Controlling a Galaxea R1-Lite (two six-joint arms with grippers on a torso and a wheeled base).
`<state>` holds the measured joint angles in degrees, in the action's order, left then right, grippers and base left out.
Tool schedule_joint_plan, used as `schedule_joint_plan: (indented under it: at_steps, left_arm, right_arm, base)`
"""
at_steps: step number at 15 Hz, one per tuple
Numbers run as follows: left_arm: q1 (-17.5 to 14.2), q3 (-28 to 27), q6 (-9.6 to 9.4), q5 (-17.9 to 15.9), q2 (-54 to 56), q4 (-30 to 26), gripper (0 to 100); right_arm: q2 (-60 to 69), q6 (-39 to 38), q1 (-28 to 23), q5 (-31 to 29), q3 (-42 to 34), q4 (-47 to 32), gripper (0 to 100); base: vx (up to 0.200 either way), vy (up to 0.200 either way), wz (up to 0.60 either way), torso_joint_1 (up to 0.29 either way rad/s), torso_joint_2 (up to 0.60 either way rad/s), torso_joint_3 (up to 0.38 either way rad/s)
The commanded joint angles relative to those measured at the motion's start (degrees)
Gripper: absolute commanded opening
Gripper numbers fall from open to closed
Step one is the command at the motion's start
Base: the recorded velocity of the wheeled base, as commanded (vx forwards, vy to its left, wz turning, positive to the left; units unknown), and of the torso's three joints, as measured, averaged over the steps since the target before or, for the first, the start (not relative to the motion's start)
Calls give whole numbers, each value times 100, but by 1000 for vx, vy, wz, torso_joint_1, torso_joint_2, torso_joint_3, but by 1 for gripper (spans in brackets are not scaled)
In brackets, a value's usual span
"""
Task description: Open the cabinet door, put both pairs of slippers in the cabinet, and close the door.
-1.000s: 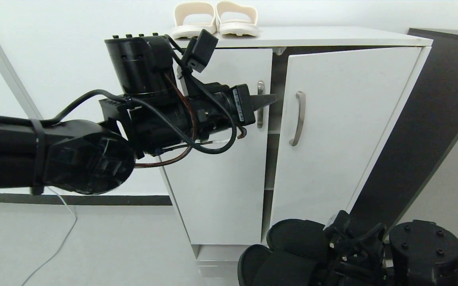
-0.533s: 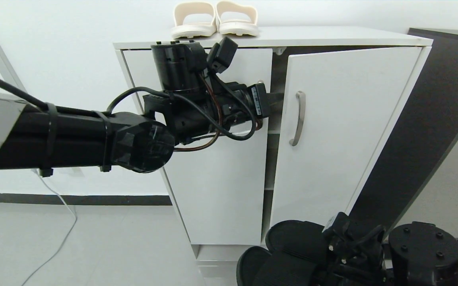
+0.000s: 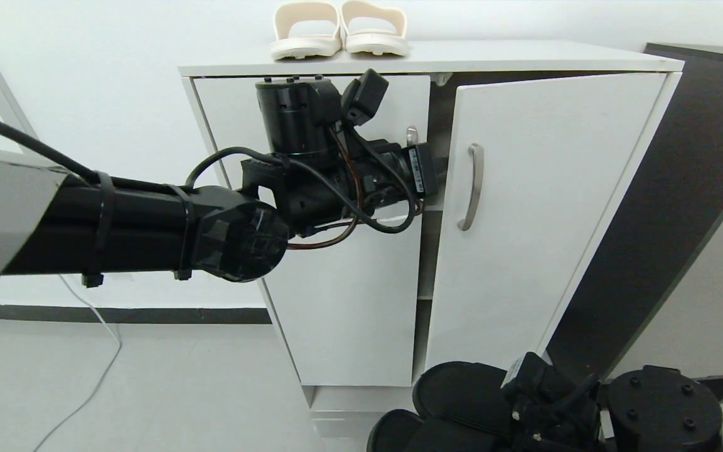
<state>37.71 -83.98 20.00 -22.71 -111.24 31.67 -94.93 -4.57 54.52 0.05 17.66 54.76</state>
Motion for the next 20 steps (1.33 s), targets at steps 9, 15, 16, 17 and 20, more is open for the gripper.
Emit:
schedule_joint_plan:
  at_steps: [9,15,16,17,20]
  left_arm:
    - [817,813,-225,698,770,296,0]
    - [-422,3599,-1535,4046,3381,76,0]
    - [-791,4258,-1587,4591,4251,-135,0]
    - [-1477,4768,-1666,4811,5121,-486,0]
    - [-3173,6016,-1693,4846,7784,-1963,0]
  right_arm:
    - [-96,-44,-196,-119,158,35,0]
    - [-711,-70,-1488,-1367,1125,8,0]
    - [-773,-70,-1523,-1446,1178,8,0]
    - [-782,-70,-1523,-1455,1187,8,0]
    - [-896,-70,-1540,-1499,1187,17,0]
  base:
    - [-133,0,0,1,3,2]
    - [0,0,0,0,0,0]
    - [0,0,0,0,0,0]
    - [0,0,0,0,0,0]
    - [0,0,0,0,0,0]
